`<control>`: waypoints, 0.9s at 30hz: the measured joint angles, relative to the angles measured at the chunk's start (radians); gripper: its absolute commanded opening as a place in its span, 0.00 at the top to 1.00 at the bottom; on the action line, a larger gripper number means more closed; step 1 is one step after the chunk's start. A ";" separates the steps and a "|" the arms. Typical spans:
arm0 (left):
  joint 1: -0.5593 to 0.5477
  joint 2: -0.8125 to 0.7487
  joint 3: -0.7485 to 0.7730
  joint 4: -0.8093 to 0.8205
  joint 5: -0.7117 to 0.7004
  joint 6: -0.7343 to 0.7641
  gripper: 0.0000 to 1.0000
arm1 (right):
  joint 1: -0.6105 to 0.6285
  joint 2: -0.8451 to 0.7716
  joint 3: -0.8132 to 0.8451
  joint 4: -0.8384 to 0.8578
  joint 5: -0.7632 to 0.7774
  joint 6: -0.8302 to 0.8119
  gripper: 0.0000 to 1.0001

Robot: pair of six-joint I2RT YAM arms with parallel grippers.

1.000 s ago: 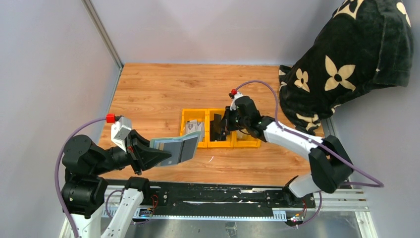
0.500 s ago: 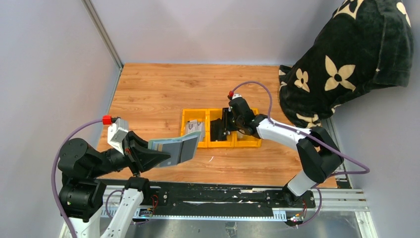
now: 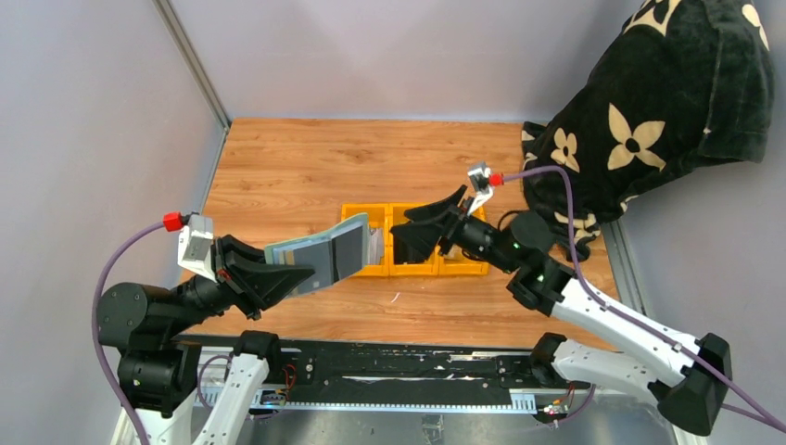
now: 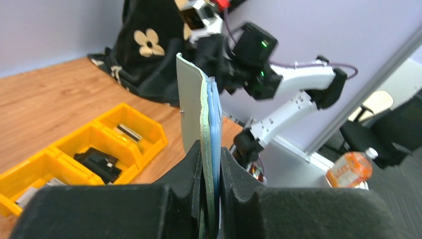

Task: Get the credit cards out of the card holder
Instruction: Remove the credit card from the card holder.

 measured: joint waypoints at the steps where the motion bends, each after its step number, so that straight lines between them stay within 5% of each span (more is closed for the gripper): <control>1: 0.000 -0.012 -0.015 0.037 -0.029 -0.024 1.00 | 0.023 -0.038 -0.049 0.115 -0.039 0.030 0.27; 9: 0.000 -0.027 -0.050 0.181 -0.085 -0.161 1.00 | 0.231 0.036 -0.177 0.602 -0.165 0.138 0.25; 19: 0.000 -0.026 -0.055 0.220 -0.056 -0.225 1.00 | 0.294 0.260 -0.145 0.982 -0.173 0.246 0.26; 22: 0.000 -0.032 -0.059 0.216 -0.052 -0.225 1.00 | 0.302 0.287 -0.117 1.024 -0.169 0.261 0.51; 23: 0.000 -0.035 -0.060 0.214 -0.051 -0.224 1.00 | 0.303 0.288 -0.115 1.035 -0.166 0.265 0.66; 24: 0.000 -0.039 -0.061 0.209 -0.050 -0.219 0.92 | 0.303 0.286 -0.115 1.046 -0.161 0.270 0.89; 25: 0.000 -0.043 -0.063 0.202 -0.048 -0.211 0.84 | 0.303 0.283 -0.115 1.052 -0.158 0.276 0.99; 27: 0.000 -0.049 -0.063 0.183 -0.052 -0.190 0.48 | 0.303 0.269 -0.113 1.038 -0.159 0.278 1.00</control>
